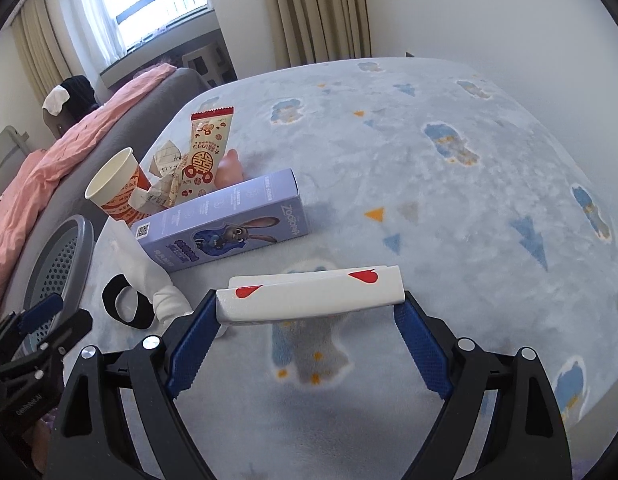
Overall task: Collect trash
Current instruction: 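Grasp the black hair tie with the left gripper while the right gripper holds the tube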
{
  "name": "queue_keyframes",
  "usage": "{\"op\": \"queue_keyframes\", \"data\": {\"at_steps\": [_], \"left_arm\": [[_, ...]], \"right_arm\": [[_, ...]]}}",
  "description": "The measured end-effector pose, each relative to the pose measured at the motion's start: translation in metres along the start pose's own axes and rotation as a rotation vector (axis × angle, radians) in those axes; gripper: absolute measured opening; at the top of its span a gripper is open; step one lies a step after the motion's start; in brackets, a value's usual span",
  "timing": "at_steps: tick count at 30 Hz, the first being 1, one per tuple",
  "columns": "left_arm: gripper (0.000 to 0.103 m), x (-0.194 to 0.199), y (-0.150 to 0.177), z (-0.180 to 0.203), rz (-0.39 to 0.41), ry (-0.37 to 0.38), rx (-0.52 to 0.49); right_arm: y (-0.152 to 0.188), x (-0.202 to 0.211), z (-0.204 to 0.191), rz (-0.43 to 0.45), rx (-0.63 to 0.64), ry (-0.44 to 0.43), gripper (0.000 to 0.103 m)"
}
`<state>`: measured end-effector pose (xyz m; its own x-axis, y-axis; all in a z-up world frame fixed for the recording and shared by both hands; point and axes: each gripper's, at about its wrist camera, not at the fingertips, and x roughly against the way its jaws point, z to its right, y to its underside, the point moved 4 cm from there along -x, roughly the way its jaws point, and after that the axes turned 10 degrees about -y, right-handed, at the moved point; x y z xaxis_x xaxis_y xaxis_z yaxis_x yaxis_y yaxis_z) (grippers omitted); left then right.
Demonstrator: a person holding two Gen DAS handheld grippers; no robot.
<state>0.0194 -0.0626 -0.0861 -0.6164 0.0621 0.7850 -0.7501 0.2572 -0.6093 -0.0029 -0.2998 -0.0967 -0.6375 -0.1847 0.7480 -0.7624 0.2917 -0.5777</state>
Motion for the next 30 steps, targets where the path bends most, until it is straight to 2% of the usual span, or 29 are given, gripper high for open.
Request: {"op": "queue_keyframes", "data": {"at_steps": [6, 16, 21, 23, 25, 26, 28, 30], "left_arm": [[0.069, -0.014, 0.004, 0.011, -0.038, 0.015, -0.021], [0.069, -0.047, 0.001, 0.018, -0.119, 0.045, 0.017], [0.069, -0.053, -0.002, 0.019, -0.110, 0.027, 0.024], [0.062, -0.053, -0.003, 0.019, -0.106, 0.029, 0.028], [0.043, -0.053, -0.004, 0.017, -0.103, 0.033, 0.035], [0.036, -0.052, -0.004, 0.016, -0.105, 0.042, 0.038], [0.014, -0.051, -0.004, 0.015, -0.109, 0.057, 0.039], [0.004, -0.050, -0.003, 0.015, -0.111, 0.067, 0.034]], "right_arm": [[-0.002, 0.002, 0.000, 0.009, -0.003, -0.015, 0.085], [-0.006, 0.007, 0.002, 0.022, -0.017, -0.041, 0.085], [-0.007, 0.007, 0.000, 0.023, -0.015, -0.050, 0.085], [-0.006, 0.006, 0.000, 0.020, -0.013, -0.052, 0.085], [-0.006, 0.005, 0.000, 0.017, -0.012, -0.054, 0.085], [-0.006, 0.005, 0.000, 0.016, -0.012, -0.054, 0.085], [-0.006, 0.006, 0.000, 0.017, -0.013, -0.055, 0.085], [-0.006, 0.006, -0.001, 0.020, -0.014, -0.055, 0.085]]}}
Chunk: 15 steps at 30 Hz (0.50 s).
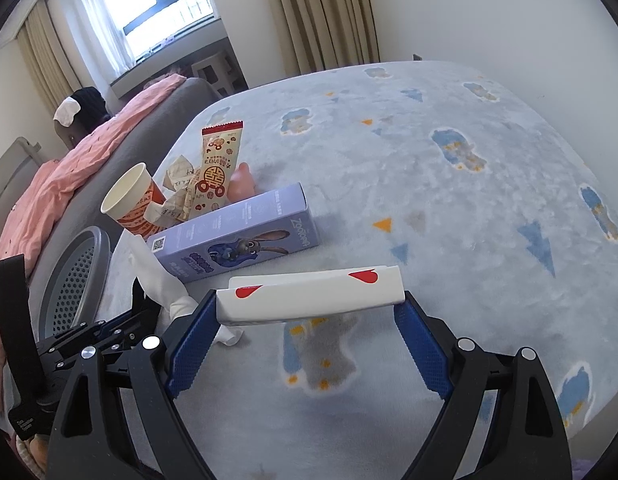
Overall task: Collect trash
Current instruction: 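Grasp the black hair tie with the left gripper while the right gripper holds the tube, then carry the hair tie and white tube over the wastebasket with both grippers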
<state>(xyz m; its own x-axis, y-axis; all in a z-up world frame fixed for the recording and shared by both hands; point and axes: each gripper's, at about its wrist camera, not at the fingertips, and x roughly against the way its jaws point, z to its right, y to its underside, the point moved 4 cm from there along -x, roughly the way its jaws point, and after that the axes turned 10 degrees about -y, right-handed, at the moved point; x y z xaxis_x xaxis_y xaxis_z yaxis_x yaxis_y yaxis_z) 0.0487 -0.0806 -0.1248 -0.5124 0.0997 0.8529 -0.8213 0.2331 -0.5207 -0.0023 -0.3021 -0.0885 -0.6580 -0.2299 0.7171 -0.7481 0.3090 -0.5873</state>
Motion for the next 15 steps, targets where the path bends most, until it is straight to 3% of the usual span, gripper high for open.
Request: {"op": "queue_keyframes", "data": {"at_steps": [15], "left_arm": [[0.002, 0.043, 0.007, -0.033, 0.105, -0.076, 0.009]], "right_arm": [[0.000, 0.014, -0.023, 0.028, 0.040, -0.021, 0.085]]}}
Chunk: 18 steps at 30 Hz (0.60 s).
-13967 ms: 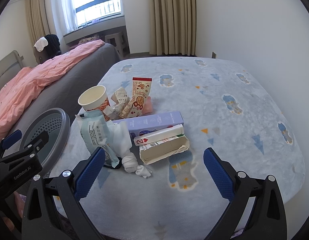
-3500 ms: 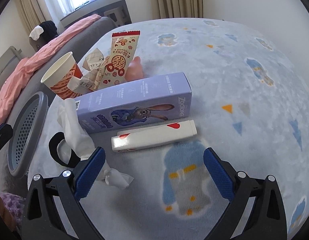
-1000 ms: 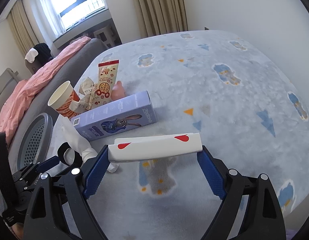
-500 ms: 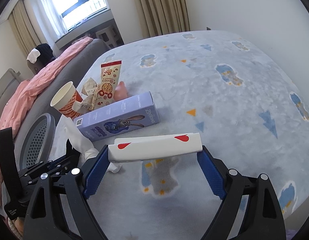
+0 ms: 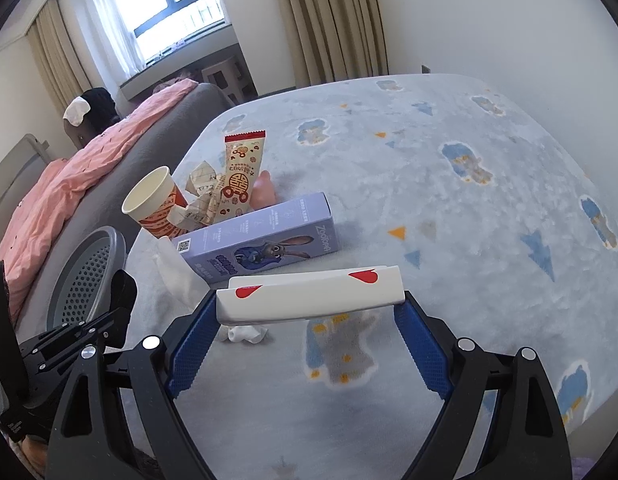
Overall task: Collect trash
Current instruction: 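Carry the hair tie and white tube over the wastebasket with both grippers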
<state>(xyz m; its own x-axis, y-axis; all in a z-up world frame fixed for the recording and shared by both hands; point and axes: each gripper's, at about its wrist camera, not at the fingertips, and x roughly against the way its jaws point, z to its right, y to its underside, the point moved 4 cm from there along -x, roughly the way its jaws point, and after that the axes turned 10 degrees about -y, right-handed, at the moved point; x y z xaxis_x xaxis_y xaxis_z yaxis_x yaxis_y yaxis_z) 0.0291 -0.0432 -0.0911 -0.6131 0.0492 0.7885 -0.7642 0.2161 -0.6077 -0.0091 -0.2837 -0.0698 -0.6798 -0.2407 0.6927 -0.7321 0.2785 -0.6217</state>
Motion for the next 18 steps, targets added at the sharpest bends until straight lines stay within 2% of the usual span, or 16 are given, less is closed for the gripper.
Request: {"op": "queue_keyframes", "data": {"at_steps": [12, 18], "left_arm": [[0.002, 0.046, -0.017, -0.071, 0.100, -0.070, 0.083], [0.002, 0.052, -0.023, -0.117, 0.114, -0.131, 0.133]], "right_arm": [[-0.015, 0.002, -0.066, 0.016, 0.088, -0.084, 0.085], [-0.023, -0.012, -0.110, 0.000, 0.144, -0.153, 0.085]]}}
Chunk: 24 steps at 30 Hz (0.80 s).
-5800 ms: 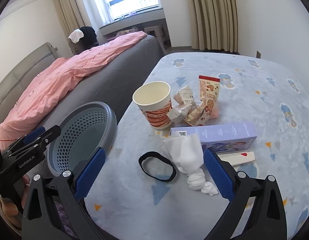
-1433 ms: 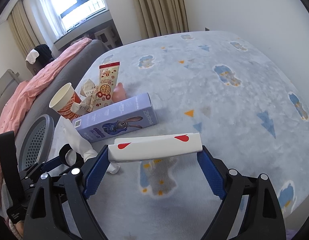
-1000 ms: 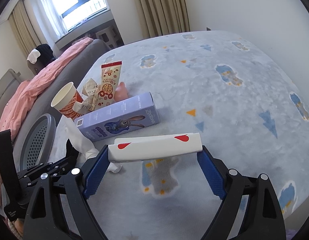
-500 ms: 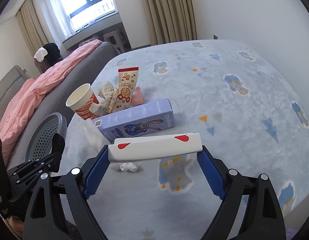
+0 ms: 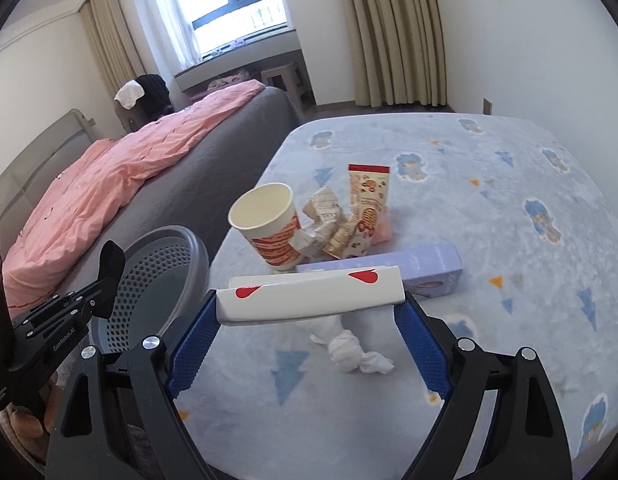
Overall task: Collect trash
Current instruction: 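Carry the hair tie and white tube over the wastebasket with both grippers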
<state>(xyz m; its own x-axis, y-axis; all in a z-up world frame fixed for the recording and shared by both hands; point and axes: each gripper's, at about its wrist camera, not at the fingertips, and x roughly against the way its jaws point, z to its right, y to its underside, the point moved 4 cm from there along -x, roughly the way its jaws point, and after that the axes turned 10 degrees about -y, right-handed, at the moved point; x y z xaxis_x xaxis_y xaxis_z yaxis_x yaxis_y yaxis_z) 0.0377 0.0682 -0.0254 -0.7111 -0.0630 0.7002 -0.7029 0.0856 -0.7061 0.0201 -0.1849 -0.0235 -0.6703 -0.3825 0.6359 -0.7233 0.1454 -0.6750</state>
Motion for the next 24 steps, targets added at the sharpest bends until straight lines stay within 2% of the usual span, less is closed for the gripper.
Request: {"op": "queue_keyframes", "data": {"at_steps": [9, 17, 24], "left_arm": [[0.002, -0.018, -0.002, -0.058, -0.030, -0.084, 0.077], [0.002, -0.033, 0.010, -0.087, -0.074, -0.119, 0.132], [0.002, -0.043, 0.016, -0.102, -0.096, -0.142, 0.152]], "right_arm": [[-0.016, -0.044, -0.061, -0.044, 0.096, -0.087, 0.085], [-0.022, -0.079, -0.098, -0.087, 0.156, -0.140, 0.085], [-0.020, -0.102, -0.115, -0.118, 0.183, -0.172, 0.085]]}}
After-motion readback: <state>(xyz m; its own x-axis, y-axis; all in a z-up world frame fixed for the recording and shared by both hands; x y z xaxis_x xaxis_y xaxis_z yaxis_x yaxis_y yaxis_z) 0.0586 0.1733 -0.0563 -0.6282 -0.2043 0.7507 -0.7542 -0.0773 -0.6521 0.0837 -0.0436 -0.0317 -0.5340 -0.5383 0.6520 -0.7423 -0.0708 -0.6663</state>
